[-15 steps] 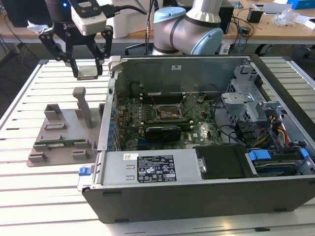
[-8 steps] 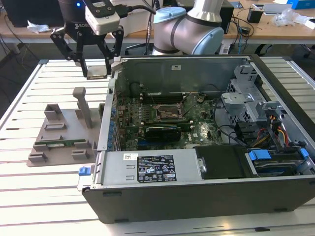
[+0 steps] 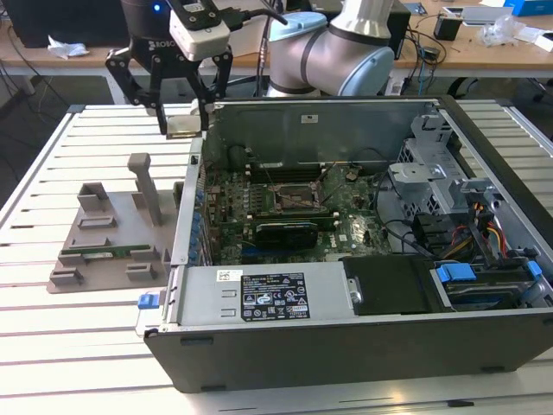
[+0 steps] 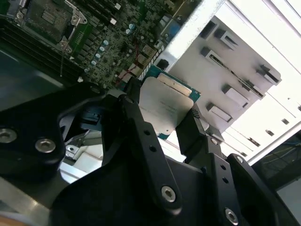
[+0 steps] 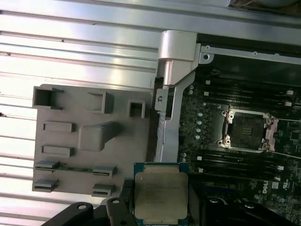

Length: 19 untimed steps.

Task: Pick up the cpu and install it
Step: 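Pick up the cpu and move it towards the insertion slot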

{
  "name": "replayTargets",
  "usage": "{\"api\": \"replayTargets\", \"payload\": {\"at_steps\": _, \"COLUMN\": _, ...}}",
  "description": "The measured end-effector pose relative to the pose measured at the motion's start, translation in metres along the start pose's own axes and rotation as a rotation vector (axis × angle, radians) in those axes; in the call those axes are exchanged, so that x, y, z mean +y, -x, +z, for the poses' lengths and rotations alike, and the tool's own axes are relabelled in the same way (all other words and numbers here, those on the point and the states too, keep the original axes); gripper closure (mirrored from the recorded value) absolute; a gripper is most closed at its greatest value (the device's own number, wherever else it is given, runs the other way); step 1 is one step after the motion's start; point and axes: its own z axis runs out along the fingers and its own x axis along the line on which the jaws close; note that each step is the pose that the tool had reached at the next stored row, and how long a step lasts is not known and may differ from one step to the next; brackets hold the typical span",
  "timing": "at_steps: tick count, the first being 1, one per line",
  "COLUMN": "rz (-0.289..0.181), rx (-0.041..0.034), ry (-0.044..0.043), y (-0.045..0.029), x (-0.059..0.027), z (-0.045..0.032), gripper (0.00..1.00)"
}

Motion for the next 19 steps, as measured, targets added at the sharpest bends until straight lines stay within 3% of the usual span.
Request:
{"api": "replayTargets", "payload": {"at_steps": 13, "rz": 0.0, "rx": 0.0032, "ry": 0.0004, "y": 0.0305, "x": -0.0006, "z": 0.0012, "gripper": 0.45}}
{"api": "replayTargets", "payload": {"at_steps": 19, "rz": 0.0, "rx": 0.0037, "ry": 0.0005, "y": 0.0396, "x": -0.001, "z": 0.0018, "gripper": 0.45}}
